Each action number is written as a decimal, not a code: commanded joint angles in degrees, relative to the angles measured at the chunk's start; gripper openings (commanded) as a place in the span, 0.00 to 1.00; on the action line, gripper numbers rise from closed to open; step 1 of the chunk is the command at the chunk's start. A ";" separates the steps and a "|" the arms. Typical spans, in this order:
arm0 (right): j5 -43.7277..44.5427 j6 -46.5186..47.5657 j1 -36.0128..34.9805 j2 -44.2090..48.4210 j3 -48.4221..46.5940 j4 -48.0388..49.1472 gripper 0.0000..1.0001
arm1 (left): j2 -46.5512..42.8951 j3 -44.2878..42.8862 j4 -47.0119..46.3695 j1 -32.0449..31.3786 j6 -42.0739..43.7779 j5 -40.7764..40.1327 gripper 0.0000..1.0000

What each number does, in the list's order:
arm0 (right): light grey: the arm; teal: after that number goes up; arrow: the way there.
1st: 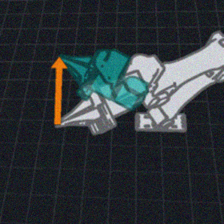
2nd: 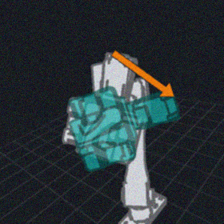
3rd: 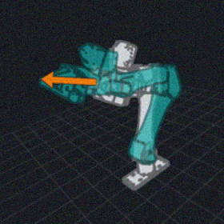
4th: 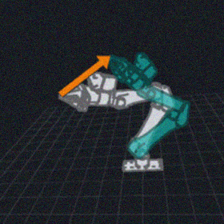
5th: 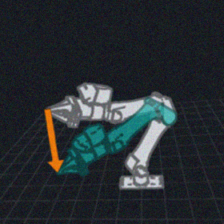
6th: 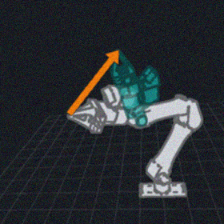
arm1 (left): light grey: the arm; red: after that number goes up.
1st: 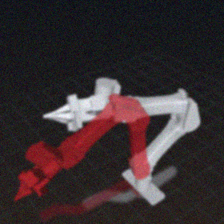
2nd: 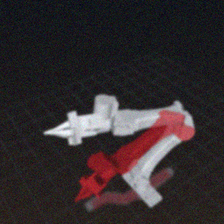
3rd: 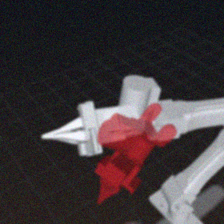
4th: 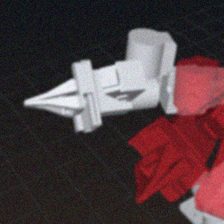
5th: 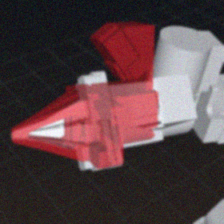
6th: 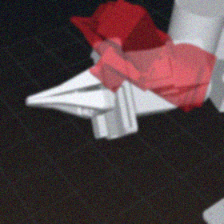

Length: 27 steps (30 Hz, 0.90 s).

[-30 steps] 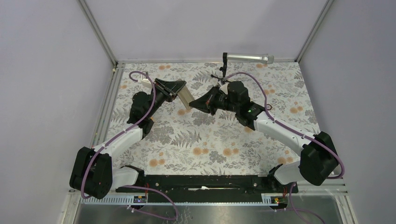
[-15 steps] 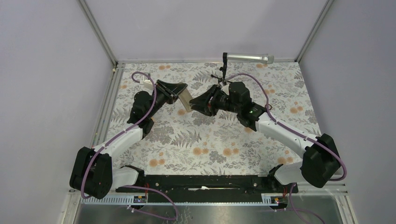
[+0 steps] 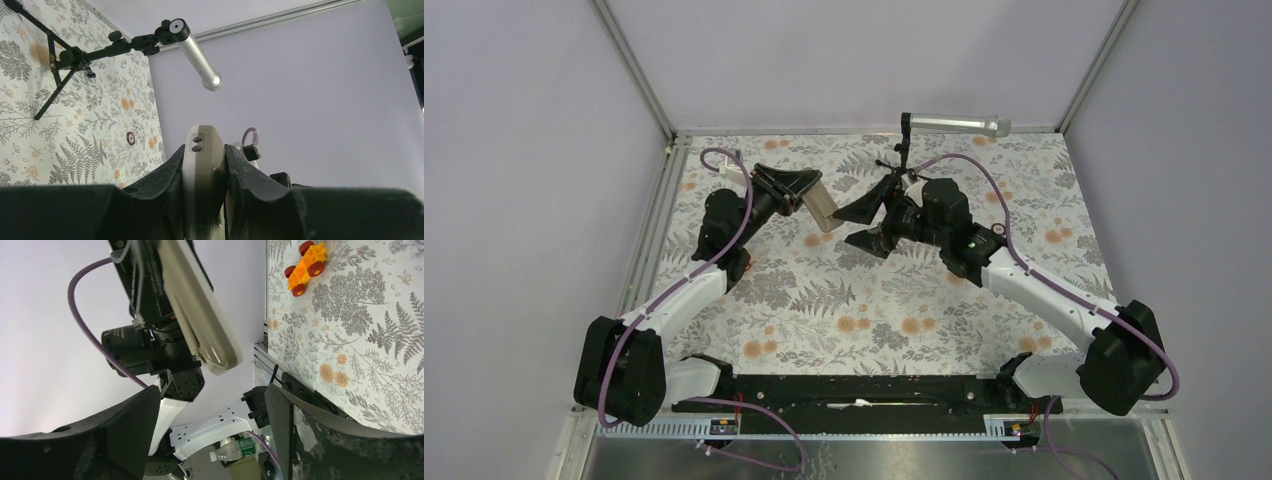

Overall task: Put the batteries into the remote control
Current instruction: Load the battery cover into the remote control.

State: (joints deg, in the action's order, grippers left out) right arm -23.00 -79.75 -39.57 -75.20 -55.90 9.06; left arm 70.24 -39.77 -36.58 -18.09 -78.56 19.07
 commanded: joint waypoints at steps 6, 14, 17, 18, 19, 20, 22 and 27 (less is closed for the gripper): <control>-1.17 7.24 0.36 -2.86 -4.02 7.27 0.92 | -1.09 -3.31 -1.82 0.35 -3.07 6.24 0.00; -3.27 6.37 0.37 -5.74 -3.11 11.63 0.55 | -2.31 -3.64 -1.16 0.33 -4.76 8.18 0.00; -3.69 5.75 0.31 -6.31 -2.28 11.77 0.38 | -2.39 -3.91 -1.73 0.33 -5.78 8.49 0.00; -3.93 5.81 0.32 -6.59 -2.12 11.72 0.35 | -2.39 -3.99 -1.94 0.33 -6.18 8.59 0.00; -3.85 5.98 0.34 -6.74 -2.00 11.66 0.32 | -2.39 -4.24 -2.07 0.33 -6.56 8.69 0.00; -3.81 6.20 0.33 -6.86 -1.95 11.46 0.31 | -2.39 -4.33 -2.18 0.33 -6.89 8.86 0.00; -3.82 6.71 0.30 -7.06 -1.77 11.18 0.31 | -2.54 -4.51 -2.54 0.33 -7.08 9.27 0.00; -3.31 8.65 0.38 -5.23 -1.85 11.54 0.73 | -2.06 -5.11 -1.22 0.71 -4.06 11.63 0.00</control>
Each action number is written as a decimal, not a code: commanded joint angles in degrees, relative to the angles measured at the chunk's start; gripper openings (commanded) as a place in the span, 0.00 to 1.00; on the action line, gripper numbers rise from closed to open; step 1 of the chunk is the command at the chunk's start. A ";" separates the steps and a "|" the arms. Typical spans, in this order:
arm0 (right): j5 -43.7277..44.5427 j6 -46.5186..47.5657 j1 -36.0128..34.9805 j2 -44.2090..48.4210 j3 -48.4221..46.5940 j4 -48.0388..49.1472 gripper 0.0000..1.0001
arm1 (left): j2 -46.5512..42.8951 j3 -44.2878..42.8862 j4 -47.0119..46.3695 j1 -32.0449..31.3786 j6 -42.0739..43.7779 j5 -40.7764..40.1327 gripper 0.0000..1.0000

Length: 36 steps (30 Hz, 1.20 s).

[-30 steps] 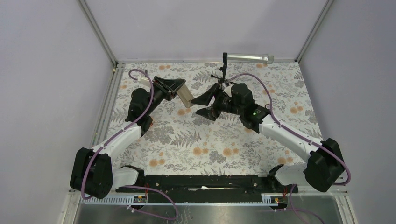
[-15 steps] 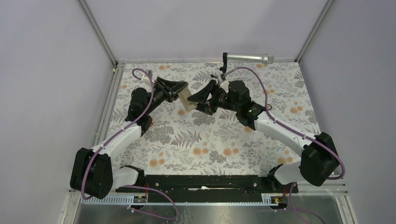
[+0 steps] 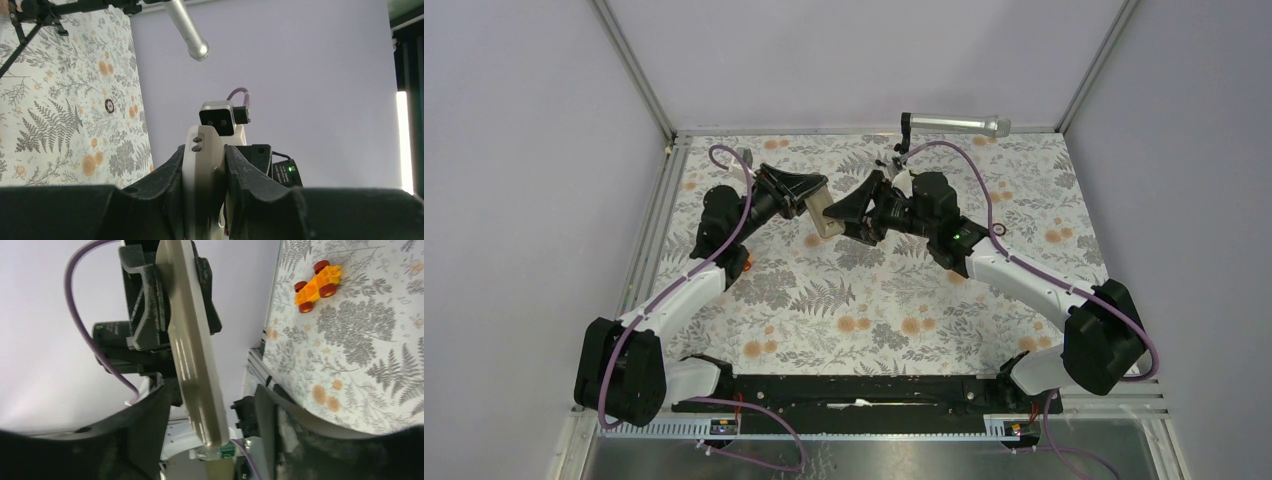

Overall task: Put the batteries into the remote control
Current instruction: Load the battery cover into the remote control, then place the remote control at the center of the board.

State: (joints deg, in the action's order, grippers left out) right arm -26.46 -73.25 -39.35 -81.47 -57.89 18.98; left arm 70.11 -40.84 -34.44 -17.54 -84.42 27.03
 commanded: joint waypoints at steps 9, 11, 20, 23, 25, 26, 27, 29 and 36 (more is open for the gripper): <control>-11.44 15.38 0.83 2.43 0.95 11.14 0.81 | 4.39 -7.00 -11.54 0.27 4.24 22.35 0.00; -9.40 16.82 0.88 2.94 1.69 10.80 0.66 | 5.14 -6.87 -15.12 0.06 2.51 24.85 0.00; -9.69 14.59 0.90 2.02 4.48 18.58 0.21 | 3.58 -6.88 -13.37 -0.30 5.28 22.83 0.17; -6.90 14.57 0.87 2.99 5.98 17.99 0.11 | 1.46 -6.80 -4.45 -0.30 10.13 19.62 0.51; -3.85 15.85 0.88 4.07 6.41 14.50 0.06 | -0.91 -7.19 3.79 -0.30 16.19 16.15 0.76; -2.27 16.69 0.89 4.59 6.39 11.95 0.04 | -2.13 -7.66 8.49 -0.30 18.47 14.06 0.90; -0.76 17.58 0.88 5.13 6.54 9.56 0.02 | -3.35 -8.49 13.98 -0.30 21.93 11.75 0.98; 1.57 19.62 0.92 5.85 6.77 4.66 0.01 | -5.17 -10.17 23.02 -0.10 29.21 7.55 0.99; 11.87 25.67 1.26 5.32 9.39 -14.26 0.00 | -10.88 -11.15 44.51 3.48 40.85 -8.62 0.99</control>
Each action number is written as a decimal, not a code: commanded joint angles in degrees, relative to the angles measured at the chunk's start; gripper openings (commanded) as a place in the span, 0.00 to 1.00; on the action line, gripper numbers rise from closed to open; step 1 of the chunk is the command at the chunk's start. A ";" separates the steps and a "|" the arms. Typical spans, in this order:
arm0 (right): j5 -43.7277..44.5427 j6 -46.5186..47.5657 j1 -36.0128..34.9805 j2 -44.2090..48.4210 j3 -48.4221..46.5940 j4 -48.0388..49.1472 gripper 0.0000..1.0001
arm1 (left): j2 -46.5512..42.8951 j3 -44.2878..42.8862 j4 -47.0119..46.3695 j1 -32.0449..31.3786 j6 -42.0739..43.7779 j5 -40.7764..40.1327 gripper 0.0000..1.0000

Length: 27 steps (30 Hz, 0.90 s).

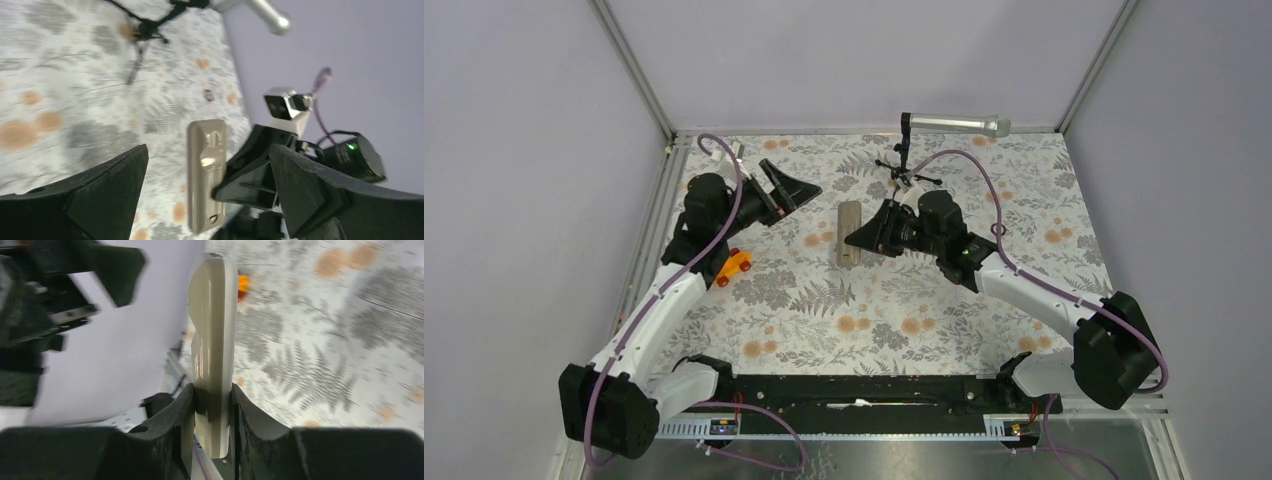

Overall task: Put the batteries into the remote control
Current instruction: Place the remote control at the center of the board.

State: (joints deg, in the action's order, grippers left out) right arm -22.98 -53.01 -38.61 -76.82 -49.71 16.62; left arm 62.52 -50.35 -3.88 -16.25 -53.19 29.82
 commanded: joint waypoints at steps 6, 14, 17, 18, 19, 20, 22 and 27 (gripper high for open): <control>21.67 16.08 0.82 -5.47 -1.55 -30.92 0.00 | -6.96 -2.00 19.81 2.98 13.91 -14.29 0.99; 46.43 23.42 0.82 -11.23 -8.99 -48.62 0.00 | -12.99 -1.69 26.19 2.98 18.92 -17.68 0.99; 50.08 23.43 0.82 -15.16 -12.38 -52.78 0.00 | -14.04 -1.81 27.89 2.98 20.05 -18.03 0.99; 51.02 23.43 0.82 -16.77 -13.51 -54.27 0.00 | -14.17 -1.92 28.45 2.98 20.32 -18.08 0.99; 51.94 23.20 0.86 -18.73 -14.58 -55.56 0.00 | -14.20 -2.13 29.06 2.98 20.58 -18.16 0.99; 52.72 23.37 0.87 -20.74 -15.92 -56.22 0.02 | -14.18 -2.40 29.74 2.98 20.77 -18.23 0.99; 54.91 23.99 0.86 -24.56 -18.07 -56.35 0.06 | -14.10 -2.71 30.86 2.98 21.12 -18.44 0.99; 56.66 25.68 0.75 -32.62 -24.96 -57.13 0.15 | -14.09 -3.35 33.14 2.98 22.31 -17.82 0.99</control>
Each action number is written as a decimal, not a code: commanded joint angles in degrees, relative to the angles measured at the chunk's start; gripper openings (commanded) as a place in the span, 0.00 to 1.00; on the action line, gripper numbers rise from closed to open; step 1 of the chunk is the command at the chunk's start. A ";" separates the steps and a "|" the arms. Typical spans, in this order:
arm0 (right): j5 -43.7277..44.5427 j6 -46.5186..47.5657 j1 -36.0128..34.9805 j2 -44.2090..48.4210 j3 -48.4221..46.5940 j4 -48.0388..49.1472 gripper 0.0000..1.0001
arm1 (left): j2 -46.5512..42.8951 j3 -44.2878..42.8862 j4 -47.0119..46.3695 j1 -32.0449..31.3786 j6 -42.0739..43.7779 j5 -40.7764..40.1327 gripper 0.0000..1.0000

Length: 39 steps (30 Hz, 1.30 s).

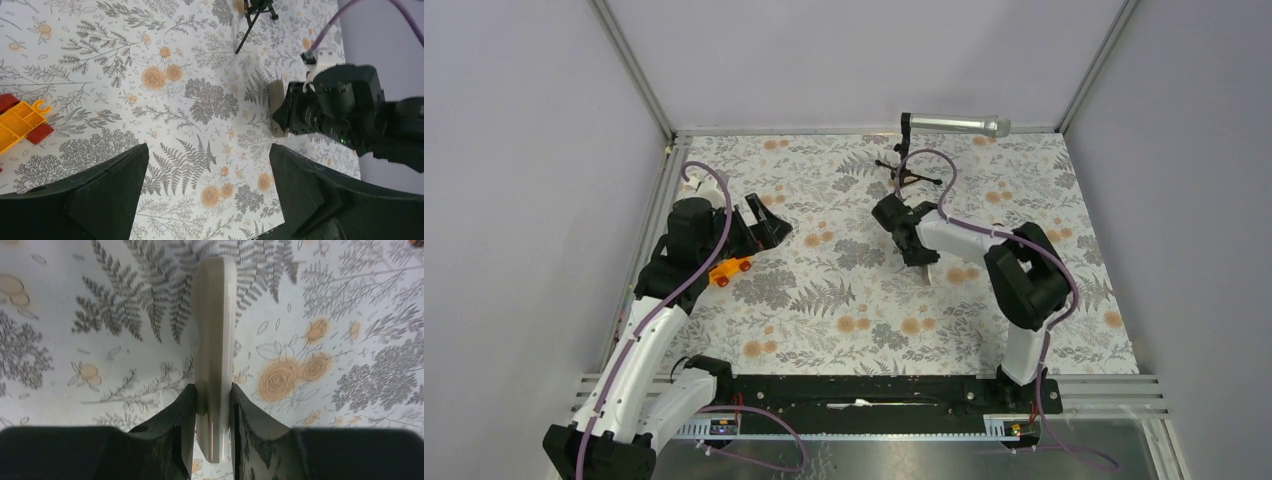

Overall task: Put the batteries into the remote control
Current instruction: Place the remote control at the center of the board, then reset both arms

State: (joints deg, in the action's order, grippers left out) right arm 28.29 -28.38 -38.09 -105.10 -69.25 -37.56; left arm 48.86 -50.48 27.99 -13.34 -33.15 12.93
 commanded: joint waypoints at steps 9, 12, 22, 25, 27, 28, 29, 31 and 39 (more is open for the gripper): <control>-13.83 2.07 0.26 2.24 -8.35 -0.15 0.88 | 1.39 -7.89 5.91 0.31 6.68 -0.37 0.99; -16.34 2.51 0.33 8.15 -7.50 0.44 0.93 | 2.99 -11.35 7.54 0.51 8.00 -0.08 0.99; 23.08 2.65 1.35 48.64 2.67 0.68 1.00 | -0.22 -24.79 18.61 0.51 14.08 -13.60 0.99; 32.45 9.66 1.37 59.86 3.43 6.05 1.00 | -3.37 -27.98 19.46 0.51 17.58 -18.64 0.99; 36.13 15.69 1.35 66.22 3.91 11.06 1.00 | -5.13 -29.51 19.42 0.51 19.47 -21.76 0.99; 37.82 18.33 1.37 69.04 3.97 13.18 1.00 | -5.91 -30.43 19.39 0.51 20.33 -22.78 0.99; 39.55 21.32 1.37 71.38 4.10 16.06 1.00 | -6.30 -31.12 19.57 0.51 21.07 -23.29 0.99; 42.32 28.21 1.35 74.80 4.39 21.89 0.99 | -6.87 -32.38 20.17 0.51 21.29 -23.97 0.99; 46.17 39.80 1.36 77.83 1.11 29.68 1.00 | -7.51 -34.28 20.07 0.51 20.19 -22.70 0.99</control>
State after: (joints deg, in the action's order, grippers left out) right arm 69.97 4.75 -36.88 -27.18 -66.57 -13.06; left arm 40.60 -83.29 48.10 -13.13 -13.72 -8.84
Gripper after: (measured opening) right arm 0.993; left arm 0.989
